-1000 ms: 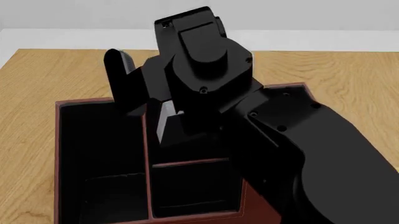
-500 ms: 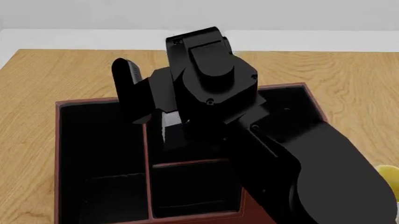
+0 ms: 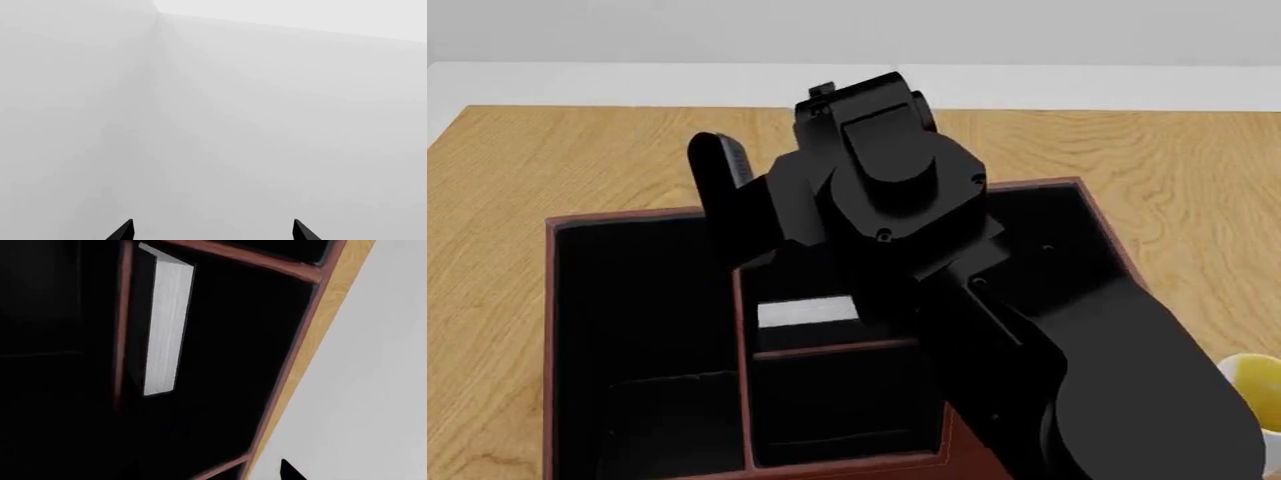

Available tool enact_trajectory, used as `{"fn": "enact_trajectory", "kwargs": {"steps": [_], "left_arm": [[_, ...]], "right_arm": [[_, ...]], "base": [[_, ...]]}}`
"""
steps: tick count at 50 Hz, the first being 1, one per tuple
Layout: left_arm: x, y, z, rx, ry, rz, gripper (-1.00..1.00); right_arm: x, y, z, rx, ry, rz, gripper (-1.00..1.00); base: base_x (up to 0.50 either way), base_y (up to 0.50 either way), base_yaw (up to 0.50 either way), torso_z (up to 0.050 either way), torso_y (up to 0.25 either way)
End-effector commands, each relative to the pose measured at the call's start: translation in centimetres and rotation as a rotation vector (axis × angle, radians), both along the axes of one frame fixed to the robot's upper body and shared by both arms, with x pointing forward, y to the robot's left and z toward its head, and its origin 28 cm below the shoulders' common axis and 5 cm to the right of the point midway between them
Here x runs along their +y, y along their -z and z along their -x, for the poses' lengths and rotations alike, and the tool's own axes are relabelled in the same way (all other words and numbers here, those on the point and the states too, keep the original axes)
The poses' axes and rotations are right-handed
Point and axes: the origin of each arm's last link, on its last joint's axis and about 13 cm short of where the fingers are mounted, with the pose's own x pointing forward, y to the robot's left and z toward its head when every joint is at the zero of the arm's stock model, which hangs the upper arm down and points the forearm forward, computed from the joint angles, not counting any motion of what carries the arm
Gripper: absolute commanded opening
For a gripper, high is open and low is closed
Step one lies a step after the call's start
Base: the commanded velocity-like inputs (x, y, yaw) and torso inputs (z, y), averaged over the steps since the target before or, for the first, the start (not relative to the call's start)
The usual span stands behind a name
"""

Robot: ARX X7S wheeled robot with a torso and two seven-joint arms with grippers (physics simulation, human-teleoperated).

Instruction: Pick up the book and place it in the front compartment of the caddy.

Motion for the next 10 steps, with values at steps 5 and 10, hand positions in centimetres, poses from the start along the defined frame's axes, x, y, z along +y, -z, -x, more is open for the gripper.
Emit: {"fn": "enact_trajectory", "kwargs": {"steps": [5, 10], "left_arm": [[-0.01, -0.06, 0.0, -0.003, 0.002, 0.001, 1.0], [-0.03, -0.09, 0.03, -0.005, 0.003, 0.002, 1.0]], "right_arm": [[-0.02, -0.08, 0.0, -0.014, 0.002, 0.01, 1.0], [0.07, -0.21, 0.04, -0.016, -0.002, 0.01, 1.0]], "base": [[0.0, 0.0, 0.0, 0.0, 0.0], [0.0, 0.0, 0.0, 0.0, 0.0]]}}
